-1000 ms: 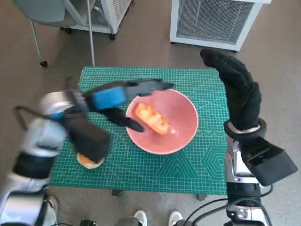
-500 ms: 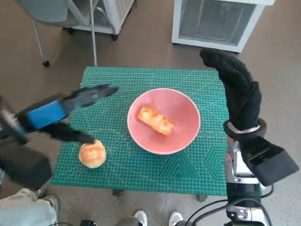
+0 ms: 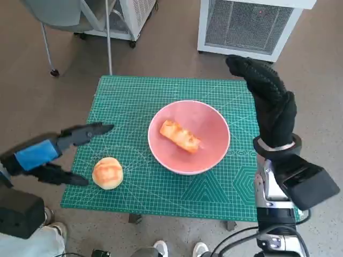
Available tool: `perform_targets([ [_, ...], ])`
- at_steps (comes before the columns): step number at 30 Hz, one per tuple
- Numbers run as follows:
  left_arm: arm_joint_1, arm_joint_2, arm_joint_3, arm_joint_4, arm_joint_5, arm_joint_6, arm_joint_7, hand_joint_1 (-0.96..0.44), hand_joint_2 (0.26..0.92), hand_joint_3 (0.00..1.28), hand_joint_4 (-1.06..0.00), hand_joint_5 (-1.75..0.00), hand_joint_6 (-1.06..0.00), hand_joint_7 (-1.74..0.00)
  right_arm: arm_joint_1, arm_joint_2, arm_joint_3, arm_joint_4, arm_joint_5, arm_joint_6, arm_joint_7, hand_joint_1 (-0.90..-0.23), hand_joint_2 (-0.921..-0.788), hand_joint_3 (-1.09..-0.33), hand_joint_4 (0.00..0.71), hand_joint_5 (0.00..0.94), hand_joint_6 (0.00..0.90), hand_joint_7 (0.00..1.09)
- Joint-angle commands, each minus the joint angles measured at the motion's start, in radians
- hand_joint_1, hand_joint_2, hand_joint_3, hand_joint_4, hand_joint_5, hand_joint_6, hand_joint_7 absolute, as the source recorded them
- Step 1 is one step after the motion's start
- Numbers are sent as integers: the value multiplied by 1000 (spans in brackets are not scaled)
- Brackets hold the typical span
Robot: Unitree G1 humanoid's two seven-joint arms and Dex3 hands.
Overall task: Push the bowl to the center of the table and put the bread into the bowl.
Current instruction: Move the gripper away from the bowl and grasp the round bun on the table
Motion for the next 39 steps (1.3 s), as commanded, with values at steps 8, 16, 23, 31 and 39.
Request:
perform_targets([
  [8,-14,-61,-113,129,54,-57,53,-415,803,0,-185,-14,-213,-52,0,3,-1,10,17,16,21,-654,-921,-841,255,2,-1,611],
  [16,-75,-105,-206,284,119,-127,99,-354,794,0,-224,-14,-267,-48,4,-3,-5,-6,22,23,26,-654,-921,-843,254,2,-1,611],
  [23,-132,-138,-286,432,189,-184,148,-273,789,0,-251,-13,-298,-42,10,-6,-10,-14,26,29,31,-654,-921,-844,253,1,-1,610],
  [31,-198,-175,-385,607,297,-201,215,-96,796,4,-332,-33,-365,-57,21,-12,-12,-33,27,36,30,-663,-921,-842,252,1,-1,615],
  [39,-233,-173,-477,689,420,-173,283,0,880,29,-546,-95,-541,-183,27,-15,-15,-45,25,42,24,-677,-921,-839,250,0,-1,617],
])
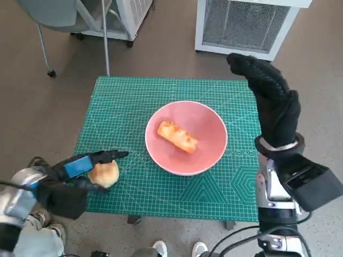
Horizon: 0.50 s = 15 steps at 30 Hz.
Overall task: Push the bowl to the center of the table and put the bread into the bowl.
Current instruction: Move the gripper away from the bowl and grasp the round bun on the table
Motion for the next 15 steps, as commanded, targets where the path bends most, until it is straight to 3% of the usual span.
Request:
perform_targets([
  [1,0,0,-70,41,97,24,25,6,894,27,-587,-104,-531,-297,25,-5,-6,-3,5,14,3,-679,-921,-838,250,0,-1,618],
  [2,-3,3,-78,42,109,26,34,-65,900,64,-610,-157,-528,-516,25,-6,-6,-3,4,14,2,-679,-921,-838,250,0,-1,618],
  [3,-4,9,-82,38,120,28,44,-166,907,133,-601,-315,-507,-849,25,-6,-7,-4,2,13,1,-680,-921,-838,250,0,-1,618],
  [4,-4,13,-86,36,128,29,52,-106,912,149,-586,-638,-506,-1040,25,-6,-7,-4,0,13,0,-680,-921,-837,251,0,-1,618],
  [6,-1,29,-84,18,132,31,62,-54,905,163,-612,-902,-516,-1180,24,-6,-7,-2,-6,11,-4,-681,-921,-837,251,0,-1,619],
  [9,8,47,-75,-19,124,37,66,-18,874,187,-674,-1067,-553,-1234,22,-6,-8,-1,-8,11,-5,-680,-921,-837,251,0,-1,619],
  [15,22,80,-39,-90,60,25,51,-1,848,215,-708,-1134,-578,-1247,21,0,-5,-3,-11,12,-8,-680,-921,-838,251,0,-1,620],
])
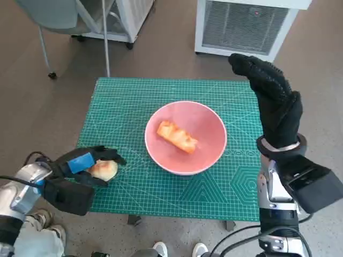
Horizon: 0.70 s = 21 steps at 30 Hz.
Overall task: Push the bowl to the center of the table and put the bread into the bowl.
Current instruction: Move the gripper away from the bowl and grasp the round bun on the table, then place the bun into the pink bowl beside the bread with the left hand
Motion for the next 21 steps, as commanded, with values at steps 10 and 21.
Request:
perform_targets([
  [10,28,74,174,-280,-269,87,-176,1,912,123,-627,-1199,-597,-1242,14,4,2,12,5,12,4,-670,-921,-839,250,0,-1,619],
  [21,-74,11,302,-514,-372,165,-147,1,920,137,-554,-1237,-605,-1263,12,7,3,11,12,21,7,-662,-921,-842,250,0,-1,617],
])
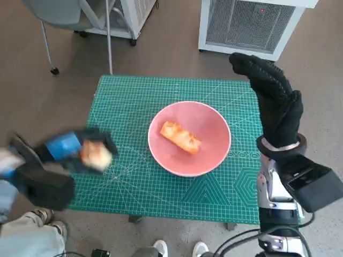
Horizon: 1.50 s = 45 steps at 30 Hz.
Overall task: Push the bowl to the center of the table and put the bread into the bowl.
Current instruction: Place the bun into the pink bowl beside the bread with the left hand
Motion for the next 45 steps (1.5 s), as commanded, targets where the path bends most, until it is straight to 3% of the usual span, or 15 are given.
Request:
perform_targets([
  [1,-60,-48,21,-72,-36,4,31,1,921,136,-555,-1238,-604,-1261,12,3,2,9,11,16,8,-662,-921,-842,250,0,-1,617],
  [14,-307,-299,-118,15,33,-137,146,1,920,104,-601,-1196,-631,-1223,10,3,1,19,22,9,16,-663,-921,-840,250,0,-1,618],
  [23,-409,-417,-241,166,132,-136,143,0,920,80,-654,-1151,-630,-1214,15,0,-3,22,20,1,18,-671,-921,-838,250,1,-1,619],
  [29,-427,-463,-309,223,165,-32,70,0,920,108,-641,-1190,-579,-1239,20,-4,-7,18,15,-6,15,-679,-921,-836,251,1,-1,621],
  [32,-418,-477,-332,192,152,132,-42,0,921,184,-580,-1270,-468,-1332,20,-6,-9,17,16,-4,14,-683,-921,-835,251,1,-1,621],
  [33,-417,-485,-343,169,150,239,-109,-3,880,185,-473,-988,-395,-1085,21,-7,-10,15,16,-4,13,-683,-921,-835,251,1,-1,621],
  [36,-422,-502,-361,133,152,429,-219,-33,827,135,-318,-355,-309,-559,23,-8,-12,12,15,-5,11,-681,-921,-836,251,1,-1,621],
  [38,-425,-509,-366,127,149,484,-248,-75,813,102,-252,-146,-276,-353,24,-7,-13,9,11,-5,7,-680,-921,-836,251,1,-1,621],
  [45,-394,-501,-350,83,126,491,-244,-172,810,72,-180,-13,-251,-200,24,-7,-16,7,2,-6,-1,-677,-921,-835,251,1,-1,618],
])
